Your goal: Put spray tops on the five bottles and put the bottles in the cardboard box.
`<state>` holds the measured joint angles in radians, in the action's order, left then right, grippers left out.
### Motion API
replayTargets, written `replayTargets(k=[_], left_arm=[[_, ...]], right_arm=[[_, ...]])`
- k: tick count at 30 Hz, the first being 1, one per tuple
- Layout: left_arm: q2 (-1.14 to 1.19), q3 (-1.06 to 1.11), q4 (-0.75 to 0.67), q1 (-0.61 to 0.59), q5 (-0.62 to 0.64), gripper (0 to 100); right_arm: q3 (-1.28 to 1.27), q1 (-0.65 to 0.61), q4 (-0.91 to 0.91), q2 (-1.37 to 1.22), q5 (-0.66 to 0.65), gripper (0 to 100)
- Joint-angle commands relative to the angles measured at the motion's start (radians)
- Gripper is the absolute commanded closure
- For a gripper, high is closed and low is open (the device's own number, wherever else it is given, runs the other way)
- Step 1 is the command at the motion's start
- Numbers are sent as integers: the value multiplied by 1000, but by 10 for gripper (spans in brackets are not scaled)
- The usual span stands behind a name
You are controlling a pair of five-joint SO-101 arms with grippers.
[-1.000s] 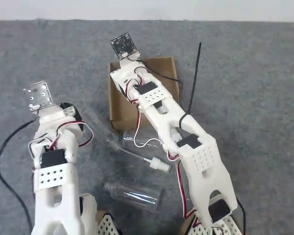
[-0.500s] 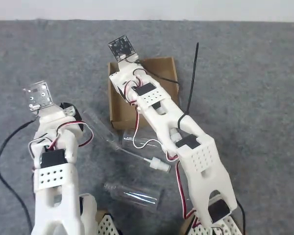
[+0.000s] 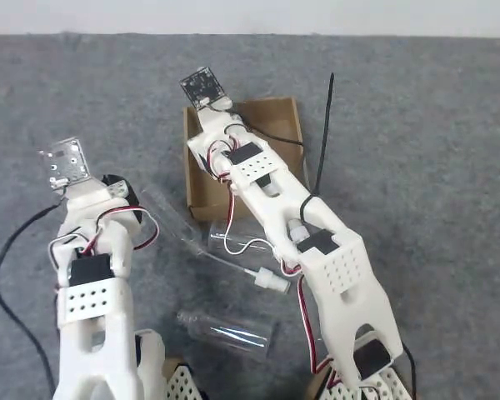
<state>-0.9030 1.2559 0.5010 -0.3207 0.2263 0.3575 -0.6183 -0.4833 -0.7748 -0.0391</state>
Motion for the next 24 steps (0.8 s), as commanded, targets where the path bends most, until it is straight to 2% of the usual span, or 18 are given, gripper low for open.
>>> replayTargets(k=[1,13,24], left_arm=[[-41,-8,-32,-2,-9,988],[-48,-4,-32,-3,-9,988],[-48,-7,-32,-25,-6,988]], right_arm=[[14,-13,-67,114,11,668],[17,-10,-162,154,11,669],[15,-8,-381,288,12,669]])
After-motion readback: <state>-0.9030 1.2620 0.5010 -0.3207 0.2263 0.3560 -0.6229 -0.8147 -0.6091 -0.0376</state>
